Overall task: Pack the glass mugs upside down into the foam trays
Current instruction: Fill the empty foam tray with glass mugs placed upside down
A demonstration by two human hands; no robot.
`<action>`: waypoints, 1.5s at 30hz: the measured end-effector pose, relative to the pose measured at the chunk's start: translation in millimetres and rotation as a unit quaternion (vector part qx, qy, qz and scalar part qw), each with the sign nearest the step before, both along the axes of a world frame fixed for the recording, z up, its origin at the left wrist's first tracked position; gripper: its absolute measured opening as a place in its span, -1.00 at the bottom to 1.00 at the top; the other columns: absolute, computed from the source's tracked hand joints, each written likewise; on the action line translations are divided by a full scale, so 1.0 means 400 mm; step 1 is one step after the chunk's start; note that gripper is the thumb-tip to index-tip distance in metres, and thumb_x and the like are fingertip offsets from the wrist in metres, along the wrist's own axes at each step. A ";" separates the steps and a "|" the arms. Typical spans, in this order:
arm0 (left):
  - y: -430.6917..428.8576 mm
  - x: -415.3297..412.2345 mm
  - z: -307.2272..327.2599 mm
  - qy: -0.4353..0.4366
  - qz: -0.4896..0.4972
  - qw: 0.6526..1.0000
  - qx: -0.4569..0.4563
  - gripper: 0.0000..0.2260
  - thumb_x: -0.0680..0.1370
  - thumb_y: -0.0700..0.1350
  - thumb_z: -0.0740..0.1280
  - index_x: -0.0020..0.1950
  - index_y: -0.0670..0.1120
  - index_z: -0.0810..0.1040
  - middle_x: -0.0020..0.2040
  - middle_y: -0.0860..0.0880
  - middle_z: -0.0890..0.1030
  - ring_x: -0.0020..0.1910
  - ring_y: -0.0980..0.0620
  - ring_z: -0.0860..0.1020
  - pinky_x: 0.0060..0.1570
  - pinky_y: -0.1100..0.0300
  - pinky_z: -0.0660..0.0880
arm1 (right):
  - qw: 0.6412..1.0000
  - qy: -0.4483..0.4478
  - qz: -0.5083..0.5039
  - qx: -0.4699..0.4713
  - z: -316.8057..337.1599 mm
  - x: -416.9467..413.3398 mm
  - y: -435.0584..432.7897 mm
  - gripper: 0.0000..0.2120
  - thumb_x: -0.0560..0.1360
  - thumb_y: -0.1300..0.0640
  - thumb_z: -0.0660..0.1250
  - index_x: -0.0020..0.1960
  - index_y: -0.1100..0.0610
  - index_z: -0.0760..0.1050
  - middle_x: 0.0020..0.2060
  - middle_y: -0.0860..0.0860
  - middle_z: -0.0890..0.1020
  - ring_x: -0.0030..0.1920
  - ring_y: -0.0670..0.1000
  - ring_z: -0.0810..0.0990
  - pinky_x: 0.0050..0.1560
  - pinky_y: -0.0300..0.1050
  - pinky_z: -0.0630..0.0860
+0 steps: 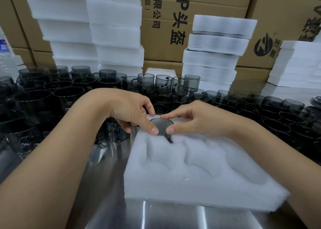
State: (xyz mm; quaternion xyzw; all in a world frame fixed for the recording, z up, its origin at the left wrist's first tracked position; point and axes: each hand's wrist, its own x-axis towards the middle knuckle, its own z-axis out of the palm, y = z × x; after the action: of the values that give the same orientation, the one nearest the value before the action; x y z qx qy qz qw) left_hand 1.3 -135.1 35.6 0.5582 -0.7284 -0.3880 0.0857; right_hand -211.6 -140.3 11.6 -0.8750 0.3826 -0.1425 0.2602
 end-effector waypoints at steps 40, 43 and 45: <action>-0.052 0.052 -0.041 -0.228 0.357 0.818 -0.391 -0.47 0.45 0.01 0.46 0.35 -0.10 0.38 0.32 -0.15 0.30 -0.19 -0.14 0.42 -0.24 0.07 0.32 | 0.999 0.009 -0.029 -0.033 -0.008 -0.006 0.012 -0.58 0.20 -0.46 0.31 0.06 -0.51 0.45 0.07 -0.50 0.51 0.08 -0.44 0.47 0.13 -0.33 0.42; -0.063 0.058 -0.052 -0.246 0.351 0.824 -0.372 -0.51 0.49 0.02 0.41 0.36 -0.10 0.40 0.33 -0.14 0.38 0.06 -0.24 0.52 -0.18 0.05 0.32 | 0.999 0.004 -0.027 -0.031 -0.008 -0.006 0.011 -0.58 0.21 -0.46 0.32 0.07 -0.50 0.46 0.06 -0.51 0.52 0.08 -0.45 0.46 0.13 -0.33 0.41; -0.071 0.063 -0.061 -0.257 0.347 0.825 -0.365 -0.56 0.51 0.00 0.39 0.34 -0.10 0.42 0.30 -0.14 0.43 0.14 -0.25 0.51 -0.16 0.05 0.32 | 0.999 0.004 -0.028 -0.032 -0.008 -0.005 0.011 -0.57 0.21 -0.47 0.31 0.07 -0.50 0.46 0.06 -0.51 0.52 0.09 -0.45 0.45 0.14 -0.33 0.40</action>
State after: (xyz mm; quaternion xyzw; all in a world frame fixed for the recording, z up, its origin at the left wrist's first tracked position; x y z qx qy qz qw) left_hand 26.4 -163.6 11.1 0.7813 -0.5709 0.1189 0.2223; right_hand -213.7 -135.9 8.5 -0.8725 0.4027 -0.1587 0.2266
